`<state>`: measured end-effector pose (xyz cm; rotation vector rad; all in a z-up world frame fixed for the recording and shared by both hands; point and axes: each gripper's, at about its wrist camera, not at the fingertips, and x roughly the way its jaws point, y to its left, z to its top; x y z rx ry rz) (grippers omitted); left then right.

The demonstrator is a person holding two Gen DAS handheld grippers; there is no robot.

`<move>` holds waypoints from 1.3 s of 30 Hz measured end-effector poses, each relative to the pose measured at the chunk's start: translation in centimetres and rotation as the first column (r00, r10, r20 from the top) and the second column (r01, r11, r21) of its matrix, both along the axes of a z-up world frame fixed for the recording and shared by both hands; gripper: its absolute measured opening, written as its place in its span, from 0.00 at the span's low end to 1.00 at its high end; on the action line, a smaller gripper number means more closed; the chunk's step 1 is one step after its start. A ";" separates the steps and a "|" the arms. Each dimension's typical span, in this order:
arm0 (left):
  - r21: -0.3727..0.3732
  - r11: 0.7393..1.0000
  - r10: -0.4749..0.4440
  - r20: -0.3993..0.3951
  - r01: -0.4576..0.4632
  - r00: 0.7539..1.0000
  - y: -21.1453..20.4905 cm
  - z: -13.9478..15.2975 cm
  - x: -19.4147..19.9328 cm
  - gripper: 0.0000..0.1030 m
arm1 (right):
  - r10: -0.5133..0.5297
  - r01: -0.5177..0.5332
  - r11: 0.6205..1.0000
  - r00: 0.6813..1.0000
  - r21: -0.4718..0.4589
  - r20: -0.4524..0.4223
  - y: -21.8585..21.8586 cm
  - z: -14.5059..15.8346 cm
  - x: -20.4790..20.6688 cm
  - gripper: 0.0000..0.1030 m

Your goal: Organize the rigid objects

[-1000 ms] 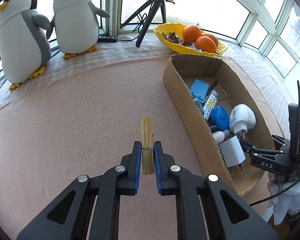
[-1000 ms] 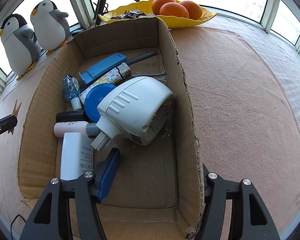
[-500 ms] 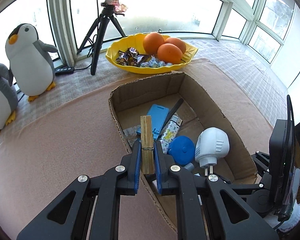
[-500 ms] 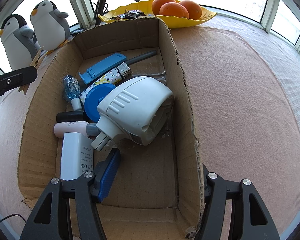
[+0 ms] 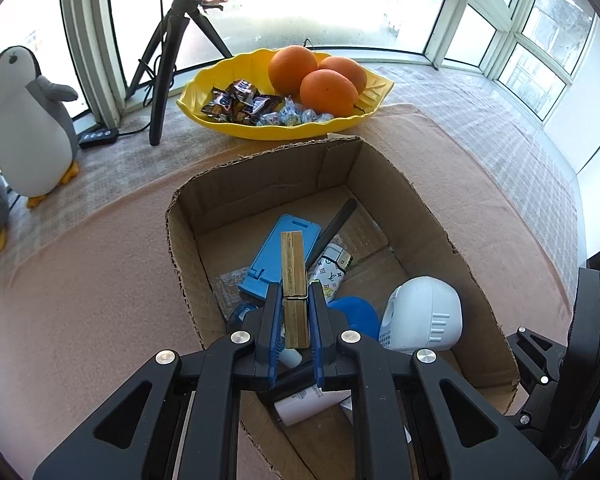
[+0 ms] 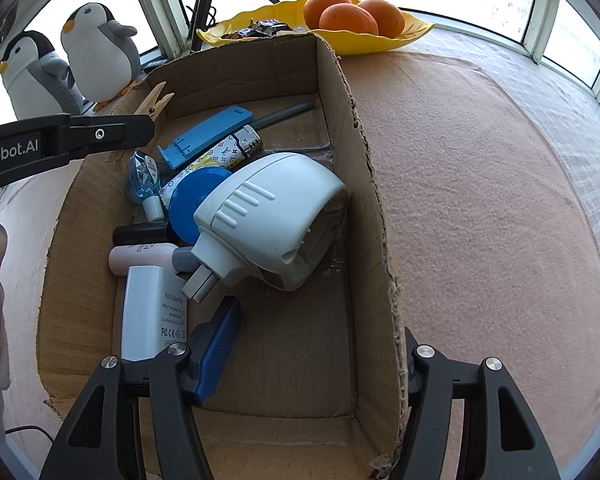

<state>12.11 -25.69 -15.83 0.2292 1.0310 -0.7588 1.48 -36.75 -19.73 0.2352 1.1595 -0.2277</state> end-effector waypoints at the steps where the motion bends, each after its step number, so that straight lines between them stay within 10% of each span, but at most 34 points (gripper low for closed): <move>1: -0.003 1.000 0.000 0.000 0.000 1.000 0.0 0.0 0.0 0.11 | 0.000 0.000 1.000 1.000 0.000 0.000 0.0 0.0 0.0 0.57; 16: -0.003 1.000 -0.011 0.018 0.011 1.000 -0.3 0.4 -0.1 0.36 | 0.000 0.000 1.000 1.000 0.000 0.000 0.0 0.0 0.0 0.58; 25: -0.015 1.000 -0.003 0.027 0.003 1.000 -0.1 0.8 -0.1 0.70 | 0.000 0.000 1.000 1.000 0.001 0.000 -0.1 0.0 0.0 0.59; 39: -0.026 0.999 0.041 0.065 -0.040 0.997 2.9 2.7 -1.1 0.70 | 0.002 -0.002 1.000 1.000 -0.005 -0.023 0.1 0.0 0.6 0.59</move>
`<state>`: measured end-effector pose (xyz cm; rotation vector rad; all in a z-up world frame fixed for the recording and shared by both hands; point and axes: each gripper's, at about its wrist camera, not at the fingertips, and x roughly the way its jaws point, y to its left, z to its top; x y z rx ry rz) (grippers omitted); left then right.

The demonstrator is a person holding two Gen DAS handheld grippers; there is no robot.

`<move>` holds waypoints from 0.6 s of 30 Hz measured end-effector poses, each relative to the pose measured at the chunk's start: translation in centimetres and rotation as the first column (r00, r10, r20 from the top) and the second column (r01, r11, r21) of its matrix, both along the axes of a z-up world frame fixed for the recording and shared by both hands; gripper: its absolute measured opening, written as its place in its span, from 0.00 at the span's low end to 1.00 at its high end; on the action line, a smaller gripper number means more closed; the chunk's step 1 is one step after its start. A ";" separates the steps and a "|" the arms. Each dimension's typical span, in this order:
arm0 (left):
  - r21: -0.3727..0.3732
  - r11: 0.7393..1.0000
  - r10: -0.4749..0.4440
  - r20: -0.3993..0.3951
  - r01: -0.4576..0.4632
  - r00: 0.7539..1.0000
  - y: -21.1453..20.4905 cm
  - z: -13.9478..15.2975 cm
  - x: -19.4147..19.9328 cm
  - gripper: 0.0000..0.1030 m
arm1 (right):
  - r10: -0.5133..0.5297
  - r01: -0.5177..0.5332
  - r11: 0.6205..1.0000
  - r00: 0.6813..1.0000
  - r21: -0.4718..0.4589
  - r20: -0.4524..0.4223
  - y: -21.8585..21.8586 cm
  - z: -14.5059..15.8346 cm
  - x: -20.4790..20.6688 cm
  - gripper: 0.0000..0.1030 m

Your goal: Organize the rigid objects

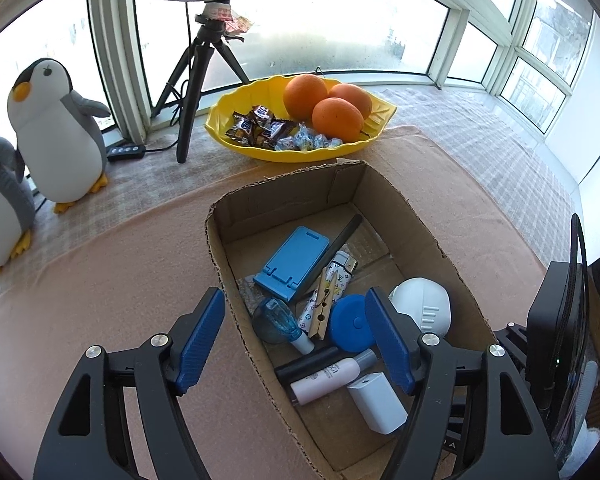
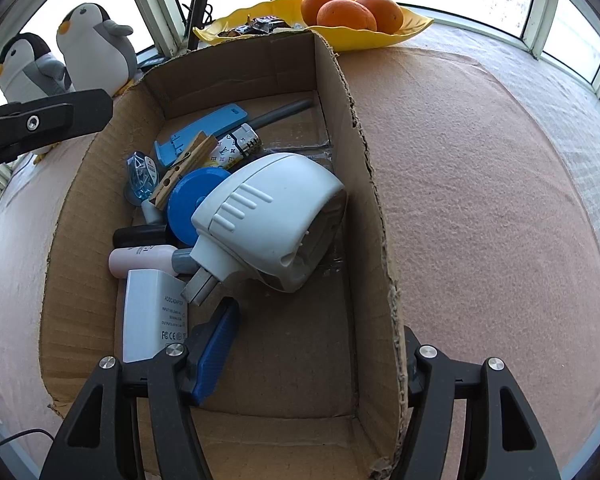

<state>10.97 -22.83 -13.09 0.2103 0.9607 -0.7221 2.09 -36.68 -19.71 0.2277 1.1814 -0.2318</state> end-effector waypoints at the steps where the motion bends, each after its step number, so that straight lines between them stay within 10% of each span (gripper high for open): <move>1: 0.001 1.000 0.003 0.002 -0.003 1.000 0.3 0.1 -0.1 0.70 | 0.004 -0.004 1.000 1.000 -0.006 -0.002 0.1 0.0 0.1 0.59; 18: -0.038 0.993 0.112 0.023 -0.111 0.993 7.3 2.2 -2.1 0.70 | 0.024 -0.021 0.998 0.999 -0.065 0.044 1.1 3.8 -1.3 0.59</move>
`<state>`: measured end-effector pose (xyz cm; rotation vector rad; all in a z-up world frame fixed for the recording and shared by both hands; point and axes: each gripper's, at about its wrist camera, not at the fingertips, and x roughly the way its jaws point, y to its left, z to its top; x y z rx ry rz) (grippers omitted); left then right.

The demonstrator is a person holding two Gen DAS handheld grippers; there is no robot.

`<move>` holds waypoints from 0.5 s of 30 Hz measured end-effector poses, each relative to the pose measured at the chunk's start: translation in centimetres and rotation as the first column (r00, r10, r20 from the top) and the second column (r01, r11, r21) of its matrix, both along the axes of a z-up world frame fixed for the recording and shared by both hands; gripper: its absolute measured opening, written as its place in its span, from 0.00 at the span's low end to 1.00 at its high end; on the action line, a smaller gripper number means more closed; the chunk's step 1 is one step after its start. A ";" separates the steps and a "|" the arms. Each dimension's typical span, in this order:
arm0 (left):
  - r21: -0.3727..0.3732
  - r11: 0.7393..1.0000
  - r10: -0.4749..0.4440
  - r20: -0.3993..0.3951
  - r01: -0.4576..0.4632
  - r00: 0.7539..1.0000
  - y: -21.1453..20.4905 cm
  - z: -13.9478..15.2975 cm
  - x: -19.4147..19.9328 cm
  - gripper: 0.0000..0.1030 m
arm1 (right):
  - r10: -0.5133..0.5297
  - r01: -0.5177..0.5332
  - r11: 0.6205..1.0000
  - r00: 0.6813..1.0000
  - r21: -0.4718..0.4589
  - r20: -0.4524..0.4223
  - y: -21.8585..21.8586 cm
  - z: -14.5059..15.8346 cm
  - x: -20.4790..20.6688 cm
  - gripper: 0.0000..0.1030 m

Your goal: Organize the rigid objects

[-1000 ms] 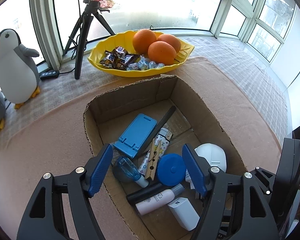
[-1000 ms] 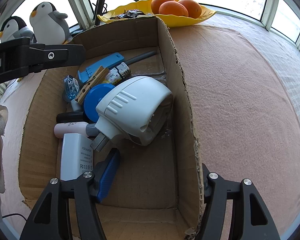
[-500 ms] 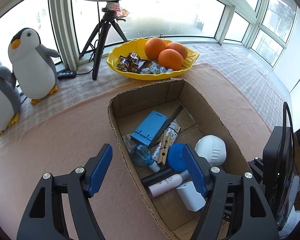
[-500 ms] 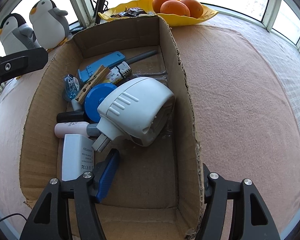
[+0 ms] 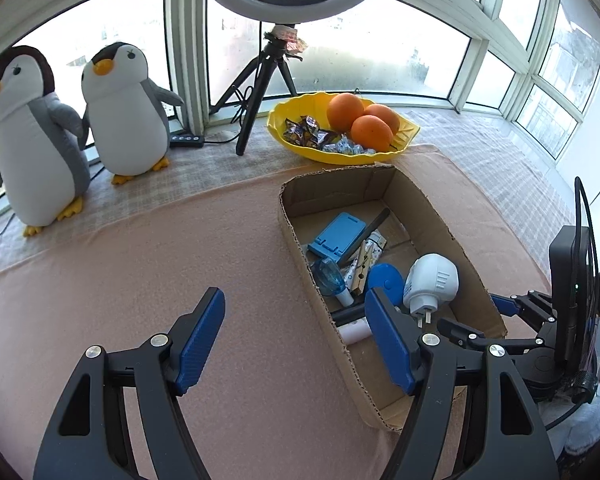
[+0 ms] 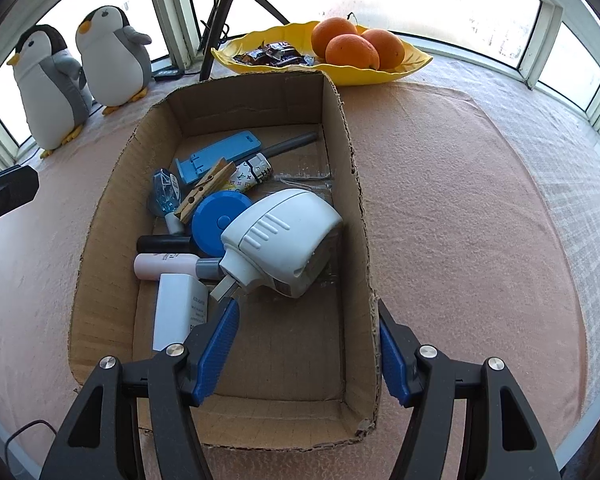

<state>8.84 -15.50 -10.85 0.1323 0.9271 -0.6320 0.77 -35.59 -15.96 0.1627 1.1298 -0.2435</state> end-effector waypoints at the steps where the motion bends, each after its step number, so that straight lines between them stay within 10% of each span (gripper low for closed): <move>1: -0.003 1.000 0.007 0.003 -0.007 1.000 0.4 0.2 -0.2 0.70 | -0.002 0.002 1.000 1.000 -0.001 0.005 0.0 0.3 -0.2 0.59; 15: -0.047 0.995 0.097 0.123 -0.092 0.988 5.7 6.6 -6.1 0.70 | 0.085 -0.078 0.996 0.979 -0.045 0.185 4.8 8.8 -5.4 0.59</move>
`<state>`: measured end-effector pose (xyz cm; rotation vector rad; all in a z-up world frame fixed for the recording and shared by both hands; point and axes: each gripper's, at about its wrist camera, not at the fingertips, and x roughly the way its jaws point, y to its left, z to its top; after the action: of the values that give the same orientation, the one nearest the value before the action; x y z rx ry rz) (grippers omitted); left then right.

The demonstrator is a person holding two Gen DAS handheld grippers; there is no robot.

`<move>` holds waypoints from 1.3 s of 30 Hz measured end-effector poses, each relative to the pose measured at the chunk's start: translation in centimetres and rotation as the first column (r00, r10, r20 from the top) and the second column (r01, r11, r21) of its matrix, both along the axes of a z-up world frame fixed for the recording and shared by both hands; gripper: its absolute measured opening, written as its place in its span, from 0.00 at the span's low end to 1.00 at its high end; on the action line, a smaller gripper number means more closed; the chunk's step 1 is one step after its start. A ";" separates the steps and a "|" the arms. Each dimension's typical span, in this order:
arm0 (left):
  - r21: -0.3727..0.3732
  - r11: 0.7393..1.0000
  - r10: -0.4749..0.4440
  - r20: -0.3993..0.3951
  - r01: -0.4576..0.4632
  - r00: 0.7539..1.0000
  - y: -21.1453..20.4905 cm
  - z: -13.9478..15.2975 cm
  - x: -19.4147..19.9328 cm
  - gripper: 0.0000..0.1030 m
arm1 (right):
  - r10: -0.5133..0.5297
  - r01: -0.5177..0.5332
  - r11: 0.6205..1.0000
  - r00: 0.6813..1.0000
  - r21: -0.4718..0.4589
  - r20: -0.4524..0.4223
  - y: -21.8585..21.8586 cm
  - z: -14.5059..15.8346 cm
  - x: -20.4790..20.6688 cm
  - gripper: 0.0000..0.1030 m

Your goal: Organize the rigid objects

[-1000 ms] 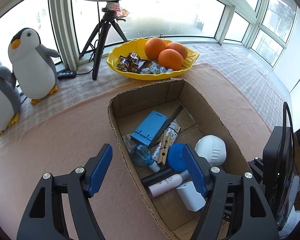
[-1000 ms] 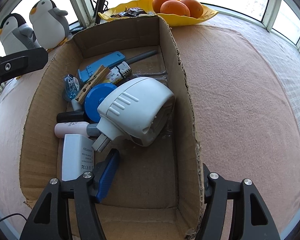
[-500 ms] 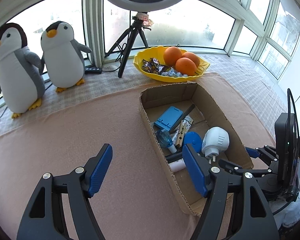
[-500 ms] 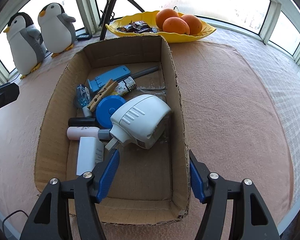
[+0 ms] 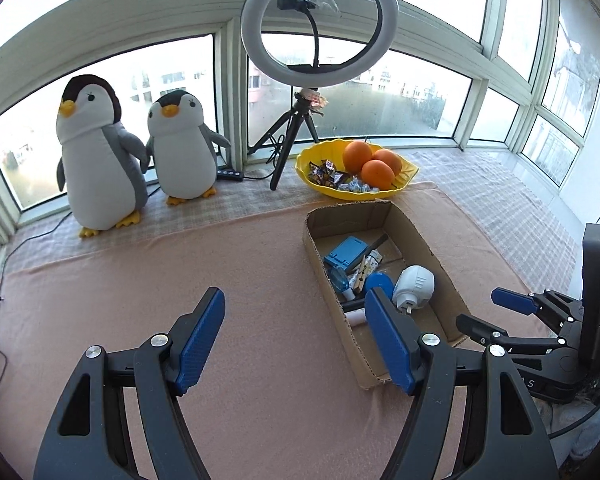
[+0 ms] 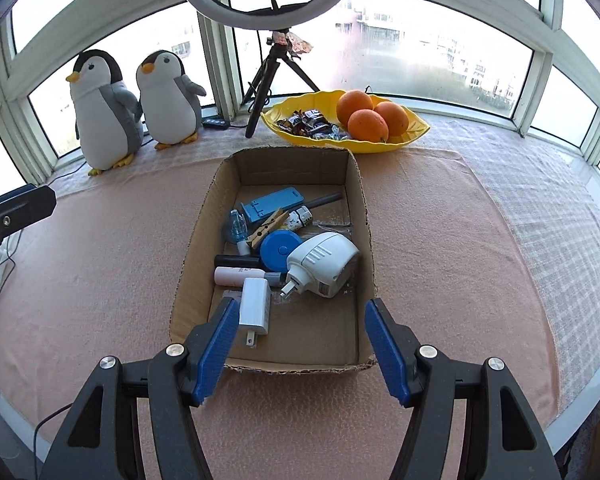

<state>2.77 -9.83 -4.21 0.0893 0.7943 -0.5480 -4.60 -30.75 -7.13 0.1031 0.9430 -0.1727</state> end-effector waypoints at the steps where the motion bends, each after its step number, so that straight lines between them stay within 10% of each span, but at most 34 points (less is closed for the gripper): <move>1: -0.001 1.000 0.004 0.007 -0.004 1.000 0.3 0.4 -0.4 0.70 | 0.008 -0.008 1.000 1.000 0.002 0.016 0.6 0.6 -0.2 0.59; 14: -0.005 1.000 0.031 0.080 -0.031 0.996 3.4 2.5 -3.8 0.70 | 0.028 -0.027 1.000 0.988 -0.008 0.154 4.6 6.1 -3.3 0.65; 39: 0.027 0.997 -0.079 0.084 0.077 0.993 1.0 2.2 -5.5 0.71 | -0.078 0.080 0.997 0.986 -0.003 0.146 3.2 5.7 -4.2 0.73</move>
<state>-2.77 -8.85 -2.04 0.1651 0.7168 -0.6054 -8.84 -27.51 -1.39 0.1428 0.7929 -0.2397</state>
